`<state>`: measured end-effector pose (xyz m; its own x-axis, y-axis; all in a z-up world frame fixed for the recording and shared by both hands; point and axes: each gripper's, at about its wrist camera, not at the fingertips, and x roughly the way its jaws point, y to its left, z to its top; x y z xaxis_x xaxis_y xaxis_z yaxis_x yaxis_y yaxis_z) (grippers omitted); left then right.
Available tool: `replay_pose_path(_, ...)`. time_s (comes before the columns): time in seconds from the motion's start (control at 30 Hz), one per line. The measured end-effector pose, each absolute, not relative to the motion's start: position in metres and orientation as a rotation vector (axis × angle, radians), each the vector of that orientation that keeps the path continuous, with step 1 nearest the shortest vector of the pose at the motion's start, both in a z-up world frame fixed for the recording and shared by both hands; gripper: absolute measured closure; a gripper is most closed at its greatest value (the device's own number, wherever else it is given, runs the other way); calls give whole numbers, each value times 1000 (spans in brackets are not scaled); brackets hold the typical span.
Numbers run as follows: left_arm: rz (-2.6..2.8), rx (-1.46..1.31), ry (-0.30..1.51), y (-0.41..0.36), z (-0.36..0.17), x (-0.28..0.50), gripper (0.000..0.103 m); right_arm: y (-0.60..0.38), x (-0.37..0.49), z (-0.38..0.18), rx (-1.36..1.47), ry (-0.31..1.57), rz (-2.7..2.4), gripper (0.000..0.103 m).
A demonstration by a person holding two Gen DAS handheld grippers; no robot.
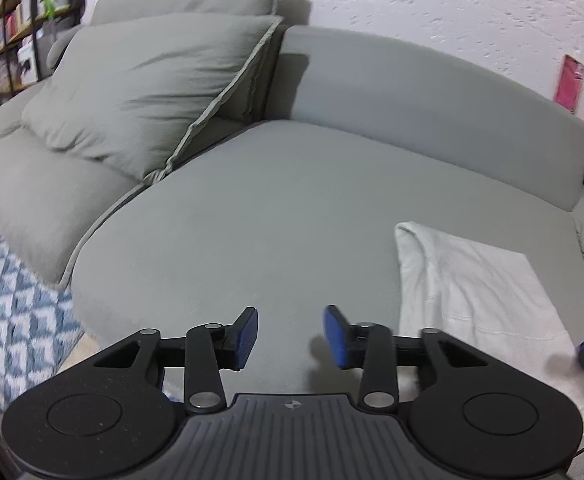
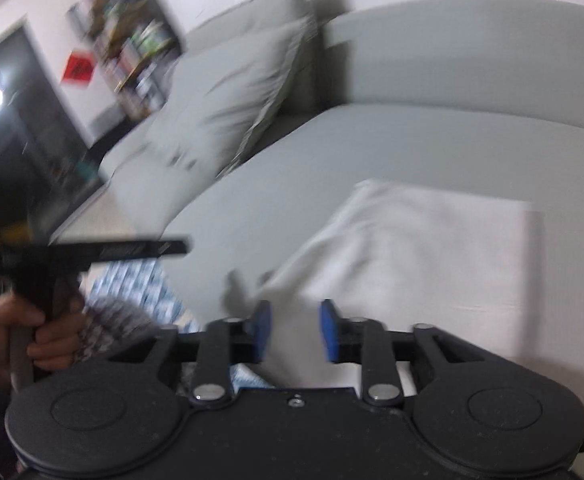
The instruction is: Fold clothes
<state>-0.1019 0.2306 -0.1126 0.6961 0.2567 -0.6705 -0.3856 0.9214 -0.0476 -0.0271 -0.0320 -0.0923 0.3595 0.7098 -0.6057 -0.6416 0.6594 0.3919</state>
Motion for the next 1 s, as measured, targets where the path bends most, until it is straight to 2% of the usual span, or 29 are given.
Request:
replay_pose_path(0.03,320,-174,695,225,-110,-102,85,-46,-24,-91,98,813,842,97)
replay_pose_path(0.07,256,-155,674,217,-107,-102,94,-58,-20,-92,87,796,809,97)
replay_pose_path(0.2,91,-54,686,165,-104,-77,94,-83,-10,-108,82,784,717,96)
replay_pose_path(0.3,164,57,855,134,-134,-39,94,-83,-15,-118,18,808,704,95)
replay_pose_path(0.37,261,62,1010,136,-160,-20,97,-80,-21,-123,-45,826,702,94)
replay_pose_path(0.57,373,36,1168,156,-177,-22,95,-71,-41,-137,-234,877,692,92)
replay_pose_path(0.7,347,41,1009,154,-151,-52,83,-94,-42,-126,-126,917,692,86)
replay_pose_path(0.73,336,36,966,153,-144,-60,76,-102,-40,-121,-78,908,694,84)
replay_pose_path(0.8,304,10,869,151,-132,-72,76,-118,-35,-113,12,877,687,73)
replay_pose_path(0.87,264,-10,779,145,-124,-74,76,-129,-27,-107,101,845,670,73)
replay_pose_path(0.93,232,9,730,134,-120,-64,82,-129,-10,-111,149,831,632,85)
replay_pose_path(0.97,221,37,720,127,-120,-56,87,-126,-1,-115,165,830,614,100)
replay_pose_path(1.0,210,76,712,120,-122,-45,91,-119,9,-119,181,841,613,100)
